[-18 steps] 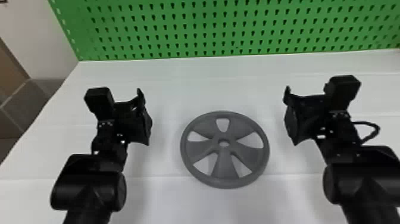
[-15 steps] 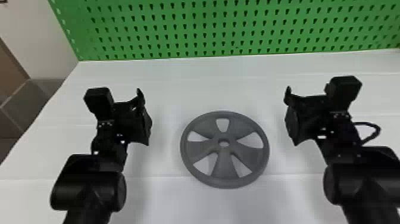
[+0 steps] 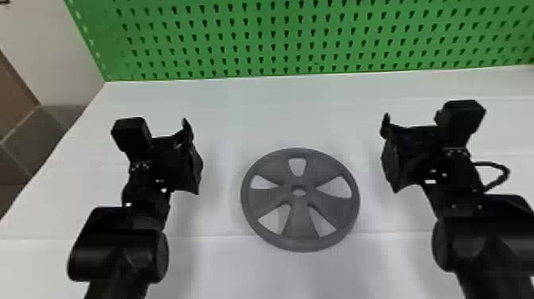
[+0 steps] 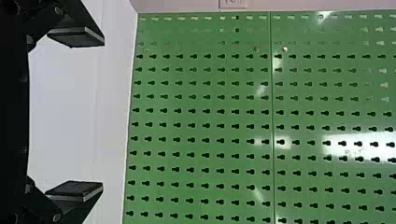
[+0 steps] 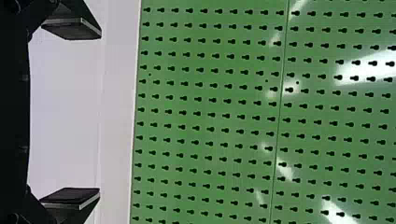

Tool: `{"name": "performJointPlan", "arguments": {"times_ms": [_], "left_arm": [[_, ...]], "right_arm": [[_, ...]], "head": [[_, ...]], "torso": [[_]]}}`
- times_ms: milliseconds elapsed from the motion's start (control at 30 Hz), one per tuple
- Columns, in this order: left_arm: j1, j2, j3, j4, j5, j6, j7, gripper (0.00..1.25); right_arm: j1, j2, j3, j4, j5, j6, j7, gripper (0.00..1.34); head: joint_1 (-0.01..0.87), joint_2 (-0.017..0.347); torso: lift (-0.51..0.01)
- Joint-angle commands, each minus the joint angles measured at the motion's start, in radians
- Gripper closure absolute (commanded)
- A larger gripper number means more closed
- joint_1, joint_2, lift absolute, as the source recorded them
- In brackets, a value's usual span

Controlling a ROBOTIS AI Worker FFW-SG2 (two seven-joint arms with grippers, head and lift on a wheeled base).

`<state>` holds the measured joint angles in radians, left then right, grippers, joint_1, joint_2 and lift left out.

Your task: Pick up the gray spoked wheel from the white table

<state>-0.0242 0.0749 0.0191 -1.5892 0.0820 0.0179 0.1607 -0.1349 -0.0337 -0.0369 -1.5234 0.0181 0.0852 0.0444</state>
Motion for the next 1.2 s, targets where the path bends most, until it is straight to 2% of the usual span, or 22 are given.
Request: {"name": "performJointPlan", "arguments": {"times_ms": [0,400,600,767,1167], "left_arm": [[0.0,0.0,-0.001,0.0,0.001,0.001,-0.001,0.19],[0.0,0.0,0.002,0.0,0.004,0.001,0.0,0.19],[0.001,0.0,0.005,0.0,0.005,0.001,-0.001,0.19],[0.001,0.0,0.005,0.0,0.005,0.001,-0.001,0.19],[0.0,0.0,0.002,0.0,0.007,0.001,0.0,0.19]], "right_arm": [[-0.002,-0.005,0.005,0.0,-0.007,0.004,0.0,0.11],[-0.018,-0.006,0.015,0.0,-0.01,0.022,0.0,0.11],[-0.052,-0.008,0.032,-0.001,-0.026,0.068,0.002,0.11],[-0.104,-0.015,0.058,-0.017,-0.037,0.166,0.002,0.11],[-0.267,-0.025,0.092,-0.032,-0.053,0.508,0.002,0.11]], "head": [[0.779,0.117],[0.779,0.118],[0.779,0.118],[0.779,0.118],[0.779,0.118]], "torso": [[-0.087],[-0.087],[-0.087],[-0.087],[-0.087]]}}
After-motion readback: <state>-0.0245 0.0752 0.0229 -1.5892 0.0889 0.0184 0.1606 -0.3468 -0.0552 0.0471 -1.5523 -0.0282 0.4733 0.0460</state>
